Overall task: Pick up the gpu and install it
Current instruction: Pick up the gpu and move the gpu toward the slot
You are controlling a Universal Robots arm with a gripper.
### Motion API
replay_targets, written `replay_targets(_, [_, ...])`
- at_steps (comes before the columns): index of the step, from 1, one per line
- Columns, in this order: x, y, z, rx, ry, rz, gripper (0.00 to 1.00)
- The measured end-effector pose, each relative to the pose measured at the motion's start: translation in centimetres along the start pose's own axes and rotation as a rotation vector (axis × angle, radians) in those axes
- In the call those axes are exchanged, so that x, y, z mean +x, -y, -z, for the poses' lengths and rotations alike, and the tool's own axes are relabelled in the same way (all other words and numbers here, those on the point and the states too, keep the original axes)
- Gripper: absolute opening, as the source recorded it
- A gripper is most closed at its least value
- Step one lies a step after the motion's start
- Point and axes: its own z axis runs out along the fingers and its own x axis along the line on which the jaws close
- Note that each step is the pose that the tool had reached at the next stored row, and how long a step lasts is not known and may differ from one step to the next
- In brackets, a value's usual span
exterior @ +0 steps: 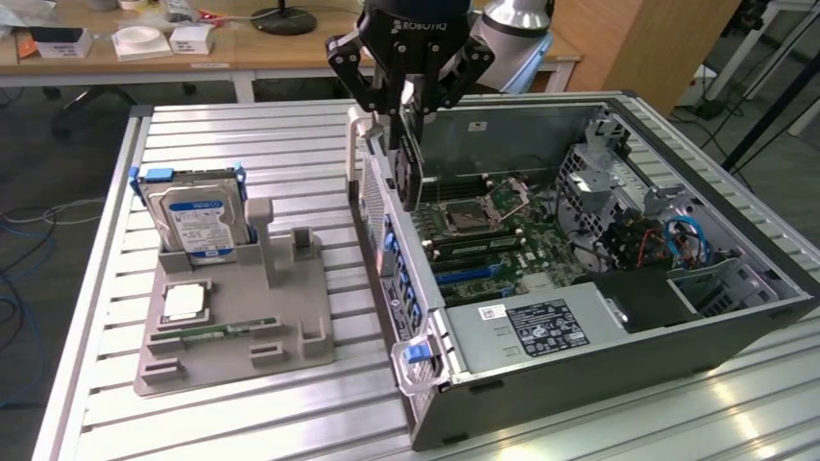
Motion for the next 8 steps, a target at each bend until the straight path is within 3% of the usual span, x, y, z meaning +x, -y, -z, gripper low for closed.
replay_targets(1, [-0.48, -0.02, -0.01, 0.0, 0.0, 0.0, 0.26])
replay_targets(8, [-0.6, -0.03, -0.02, -0.0001, 0.0, 0.0, 0.26])
